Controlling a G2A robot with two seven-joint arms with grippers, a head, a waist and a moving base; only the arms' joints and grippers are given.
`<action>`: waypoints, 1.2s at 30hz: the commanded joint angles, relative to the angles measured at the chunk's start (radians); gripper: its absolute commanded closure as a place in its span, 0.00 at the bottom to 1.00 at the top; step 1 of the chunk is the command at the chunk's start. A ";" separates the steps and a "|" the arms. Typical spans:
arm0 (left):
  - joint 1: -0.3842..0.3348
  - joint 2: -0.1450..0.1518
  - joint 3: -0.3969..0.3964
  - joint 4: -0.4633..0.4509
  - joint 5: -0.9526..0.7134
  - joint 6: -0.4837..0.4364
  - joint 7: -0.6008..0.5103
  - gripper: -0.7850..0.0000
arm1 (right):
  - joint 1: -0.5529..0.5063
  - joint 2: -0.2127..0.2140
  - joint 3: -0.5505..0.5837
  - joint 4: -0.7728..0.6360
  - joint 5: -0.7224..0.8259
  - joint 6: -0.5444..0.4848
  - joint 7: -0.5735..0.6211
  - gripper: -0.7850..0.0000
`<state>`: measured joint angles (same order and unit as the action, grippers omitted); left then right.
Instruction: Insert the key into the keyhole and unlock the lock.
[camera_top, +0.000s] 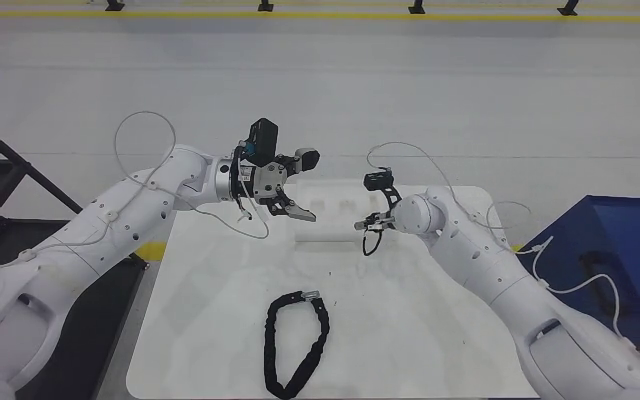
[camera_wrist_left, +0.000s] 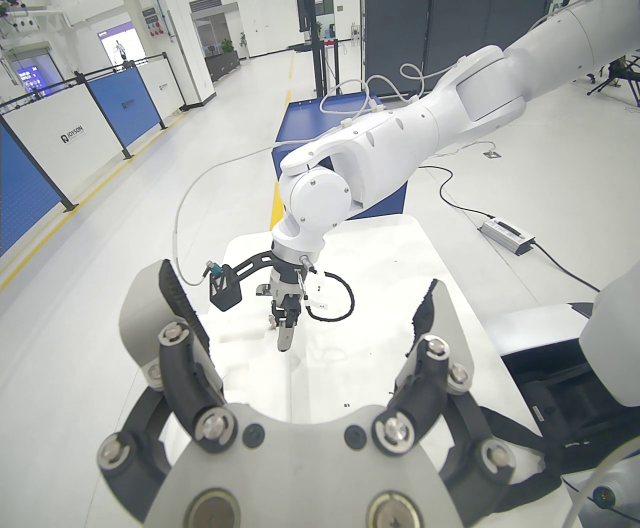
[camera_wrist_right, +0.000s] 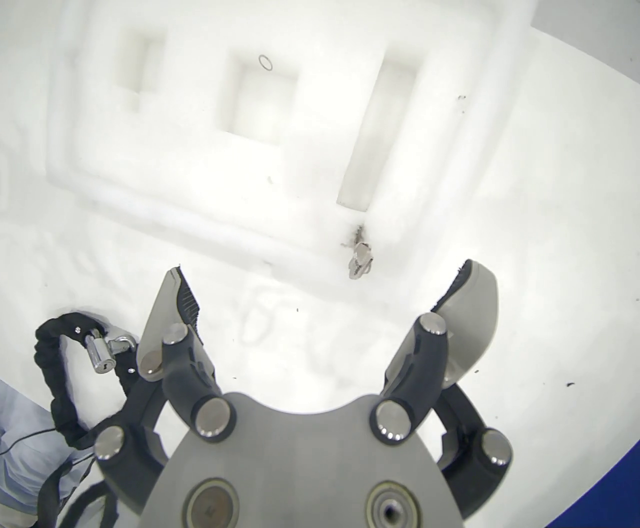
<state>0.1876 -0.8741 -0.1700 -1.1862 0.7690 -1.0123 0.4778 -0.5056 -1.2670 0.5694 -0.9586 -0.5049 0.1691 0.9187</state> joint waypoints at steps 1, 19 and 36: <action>0.000 0.000 0.000 0.000 0.000 0.000 0.000 0.00 | -0.003 -0.001 0.011 -0.008 0.007 0.033 0.008 0.00; 0.000 0.000 0.000 0.000 0.000 0.000 0.000 0.00 | 0.004 -0.049 0.016 0.093 -0.008 0.113 0.009 0.61; 0.000 0.000 0.000 0.000 0.000 0.000 0.000 0.00 | 0.025 -0.118 0.005 0.249 0.007 0.093 -0.054 0.93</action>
<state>0.1876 -0.8741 -0.1700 -1.1862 0.7690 -1.0123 0.4778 -0.4822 -1.3812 0.5760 -0.7192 -0.4974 0.2611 0.8658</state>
